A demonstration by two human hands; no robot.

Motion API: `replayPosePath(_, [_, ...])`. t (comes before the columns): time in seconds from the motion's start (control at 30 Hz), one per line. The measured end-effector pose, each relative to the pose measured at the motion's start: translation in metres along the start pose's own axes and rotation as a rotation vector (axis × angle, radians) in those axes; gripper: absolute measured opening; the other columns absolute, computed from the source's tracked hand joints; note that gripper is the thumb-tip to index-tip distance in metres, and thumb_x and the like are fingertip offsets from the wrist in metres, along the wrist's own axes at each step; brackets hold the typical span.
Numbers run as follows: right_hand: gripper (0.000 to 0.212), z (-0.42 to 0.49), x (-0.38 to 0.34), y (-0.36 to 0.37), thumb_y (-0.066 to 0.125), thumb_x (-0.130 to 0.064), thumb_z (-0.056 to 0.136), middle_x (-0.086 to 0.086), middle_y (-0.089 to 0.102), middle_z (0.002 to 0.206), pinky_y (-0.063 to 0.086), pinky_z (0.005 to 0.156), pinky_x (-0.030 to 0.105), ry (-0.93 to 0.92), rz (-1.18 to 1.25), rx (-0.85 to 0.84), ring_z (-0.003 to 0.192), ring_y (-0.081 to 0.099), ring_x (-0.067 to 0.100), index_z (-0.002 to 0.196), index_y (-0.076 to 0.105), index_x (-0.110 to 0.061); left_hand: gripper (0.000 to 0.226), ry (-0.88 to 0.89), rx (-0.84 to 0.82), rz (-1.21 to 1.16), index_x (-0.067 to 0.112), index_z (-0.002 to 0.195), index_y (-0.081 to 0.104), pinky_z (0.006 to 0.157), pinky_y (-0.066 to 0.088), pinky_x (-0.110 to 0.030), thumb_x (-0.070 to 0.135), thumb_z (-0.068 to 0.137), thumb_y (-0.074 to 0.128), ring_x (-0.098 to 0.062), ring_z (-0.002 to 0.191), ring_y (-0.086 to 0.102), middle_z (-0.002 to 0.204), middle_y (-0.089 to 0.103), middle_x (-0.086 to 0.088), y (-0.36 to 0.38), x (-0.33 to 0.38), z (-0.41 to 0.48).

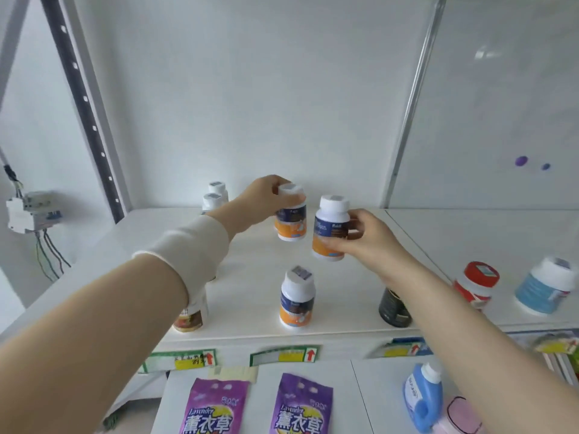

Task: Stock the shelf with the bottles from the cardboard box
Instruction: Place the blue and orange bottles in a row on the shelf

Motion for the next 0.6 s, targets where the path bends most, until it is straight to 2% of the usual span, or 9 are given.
replayPosePath(0.07, [0.046, 0.015, 0.012, 0.015, 0.08, -0.012, 0.069, -0.009, 0.06, 0.095, 0.046, 0.068, 0.016, 0.027, -0.008, -0.035, 0.081, 0.058, 0.005, 0.106, 0.052, -0.02, 0.026, -0.011, -0.04, 0.052, 0.019, 0.104, 0.056, 0.096, 0.049, -0.037, 0.026, 0.082, 0.07, -0.022, 0.096, 0.06, 0.092, 0.058, 0.003, 0.006, -0.011, 0.017])
replayPosePath(0.13, [0.047, 0.025, 0.026, 0.03, 0.08, -0.009, 0.068, -0.009, 0.059, 0.095, 0.047, 0.071, 0.02, 0.068, -0.006, -0.073, 0.085, 0.059, 0.009, 0.105, 0.051, -0.02, 0.032, -0.016, -0.072, 0.086, 0.018, 0.111, 0.057, 0.089, 0.048, -0.031, 0.025, 0.083, 0.07, -0.016, 0.091, 0.054, 0.096, 0.055, 0.004, 0.013, -0.019, 0.028])
replayPosePath(0.2, [0.049, 0.031, 0.037, 0.044, 0.08, -0.007, 0.067, -0.009, 0.06, 0.097, 0.048, 0.07, 0.019, 0.1, -0.005, -0.114, 0.086, 0.059, 0.009, 0.105, 0.051, -0.019, 0.037, -0.039, -0.108, 0.116, 0.014, 0.119, 0.057, 0.085, 0.05, -0.031, 0.023, 0.084, 0.068, -0.017, 0.089, 0.053, 0.099, 0.054, 0.0, 0.019, -0.027, 0.036])
replayPosePath(0.33, [0.054, 0.037, 0.052, 0.063, 0.082, -0.008, 0.064, -0.003, 0.061, 0.106, 0.048, 0.063, 0.016, 0.131, -0.008, -0.168, 0.091, 0.06, 0.012, 0.107, 0.051, -0.02, 0.037, -0.119, -0.181, 0.104, 0.011, 0.119, 0.054, 0.082, 0.053, -0.03, 0.018, 0.085, 0.067, -0.019, 0.082, 0.054, 0.085, 0.05, 0.004, 0.027, -0.047, 0.044])
replayPosePath(0.47, [0.057, 0.04, 0.061, 0.073, 0.083, -0.012, 0.064, -0.005, 0.06, 0.11, 0.045, 0.067, 0.013, 0.143, -0.056, -0.188, 0.096, 0.059, 0.013, 0.11, 0.051, -0.02, 0.037, -0.17, -0.206, 0.134, 0.01, 0.116, 0.053, 0.086, 0.053, -0.033, 0.019, 0.084, 0.068, -0.02, 0.086, 0.054, 0.095, 0.05, -0.001, 0.03, -0.06, 0.046])
replayPosePath(0.6, [0.063, 0.041, 0.069, 0.082, 0.084, -0.015, 0.063, -0.004, 0.061, 0.114, 0.047, 0.075, 0.02, 0.174, -0.064, -0.241, 0.101, 0.061, 0.014, 0.115, 0.05, -0.017, 0.042, -0.177, -0.233, 0.165, 0.008, 0.12, 0.052, 0.072, 0.051, -0.022, 0.02, 0.083, 0.07, -0.019, 0.078, 0.057, 0.097, 0.05, 0.0, 0.03, -0.062, 0.05])
Point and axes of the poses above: each hand's wrist, its own z-axis towards the middle knuckle, its own y-axis out of the palm, x = y × z, the point moved 7 cm from there along z, towards the middle knuckle
